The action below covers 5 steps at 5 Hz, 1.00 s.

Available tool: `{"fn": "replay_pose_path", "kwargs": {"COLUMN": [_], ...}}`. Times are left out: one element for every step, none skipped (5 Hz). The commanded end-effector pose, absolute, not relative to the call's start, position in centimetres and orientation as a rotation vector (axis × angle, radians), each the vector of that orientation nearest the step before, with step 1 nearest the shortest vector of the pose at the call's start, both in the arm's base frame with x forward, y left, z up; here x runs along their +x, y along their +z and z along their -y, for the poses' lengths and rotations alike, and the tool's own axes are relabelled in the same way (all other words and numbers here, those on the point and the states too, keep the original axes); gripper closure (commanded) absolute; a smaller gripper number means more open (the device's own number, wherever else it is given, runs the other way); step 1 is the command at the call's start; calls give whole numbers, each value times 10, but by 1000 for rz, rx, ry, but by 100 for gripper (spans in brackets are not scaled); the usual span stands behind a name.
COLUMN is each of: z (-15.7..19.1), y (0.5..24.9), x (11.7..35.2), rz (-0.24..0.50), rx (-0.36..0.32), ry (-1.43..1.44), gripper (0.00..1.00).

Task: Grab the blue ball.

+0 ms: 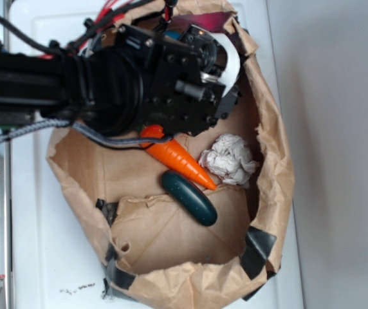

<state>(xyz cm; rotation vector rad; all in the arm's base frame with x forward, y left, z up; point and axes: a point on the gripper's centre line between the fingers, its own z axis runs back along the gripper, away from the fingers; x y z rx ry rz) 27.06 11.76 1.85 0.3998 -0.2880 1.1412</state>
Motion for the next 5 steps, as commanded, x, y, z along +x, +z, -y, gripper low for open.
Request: {"fn": "replay_pose_path", "kwargs": {"z": [-119,-117,-114,-113,-103], "y": [40,43,45,46,69], "x": [259,257,255,254,251], "rz": [325,330,336,335,340], "rx": [351,337,323,304,205], "ry": [1105,1091,1071,1057,1042], "gripper": [100,100,100,100,100]}}
